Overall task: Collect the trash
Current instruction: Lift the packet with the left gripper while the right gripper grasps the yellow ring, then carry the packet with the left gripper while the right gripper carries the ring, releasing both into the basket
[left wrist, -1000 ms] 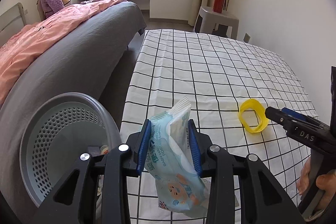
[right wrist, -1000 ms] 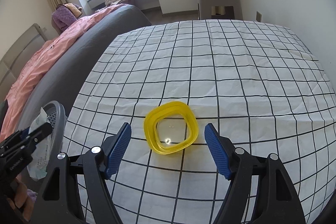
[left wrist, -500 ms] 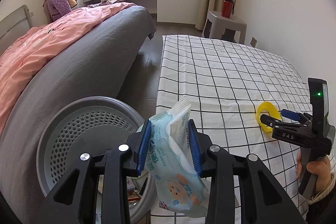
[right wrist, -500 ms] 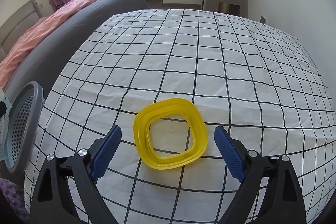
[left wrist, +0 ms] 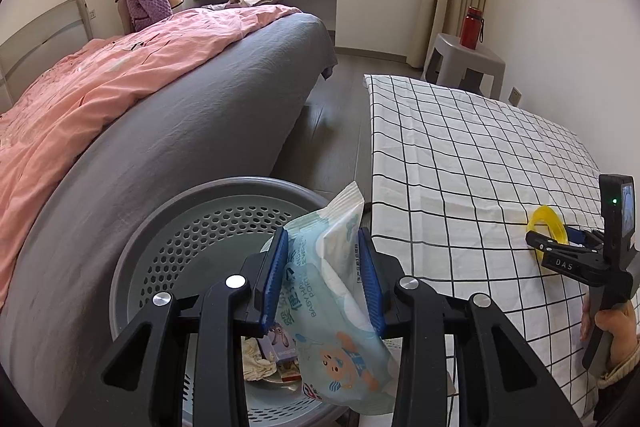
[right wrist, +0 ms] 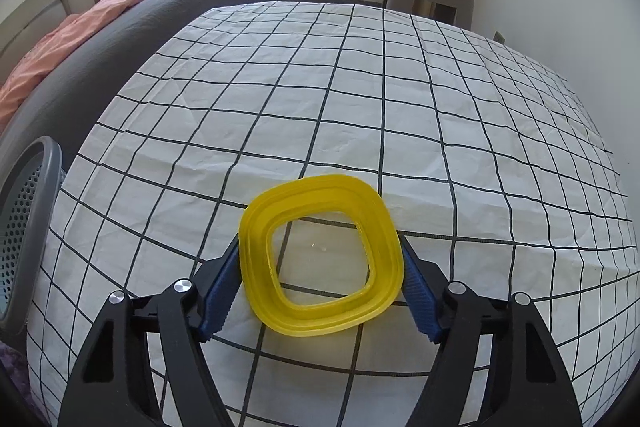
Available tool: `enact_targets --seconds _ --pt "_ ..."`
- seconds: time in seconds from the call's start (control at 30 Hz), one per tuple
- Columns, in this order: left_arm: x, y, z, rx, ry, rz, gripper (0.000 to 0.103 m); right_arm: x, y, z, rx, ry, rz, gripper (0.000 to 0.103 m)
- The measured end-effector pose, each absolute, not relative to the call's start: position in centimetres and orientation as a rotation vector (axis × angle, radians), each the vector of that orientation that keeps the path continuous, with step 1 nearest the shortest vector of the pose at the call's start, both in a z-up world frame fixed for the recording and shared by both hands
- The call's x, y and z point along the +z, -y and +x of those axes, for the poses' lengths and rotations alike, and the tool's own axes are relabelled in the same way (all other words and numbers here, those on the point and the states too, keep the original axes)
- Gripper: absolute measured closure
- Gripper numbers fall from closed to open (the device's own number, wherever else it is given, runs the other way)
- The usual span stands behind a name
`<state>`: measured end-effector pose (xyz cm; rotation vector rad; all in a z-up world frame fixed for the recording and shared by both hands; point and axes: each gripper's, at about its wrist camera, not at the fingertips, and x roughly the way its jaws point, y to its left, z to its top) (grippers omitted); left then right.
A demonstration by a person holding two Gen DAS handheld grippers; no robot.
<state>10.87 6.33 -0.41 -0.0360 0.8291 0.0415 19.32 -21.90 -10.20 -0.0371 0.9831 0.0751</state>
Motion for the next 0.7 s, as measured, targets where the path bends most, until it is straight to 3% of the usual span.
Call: enact_targets --seconds 0.7 --pt "1.5 -11.9 7.1 0.11 -0.775 -0.072 0.069 1.1 7.2 14.3 0.411 -0.754 -0.039 0.033"
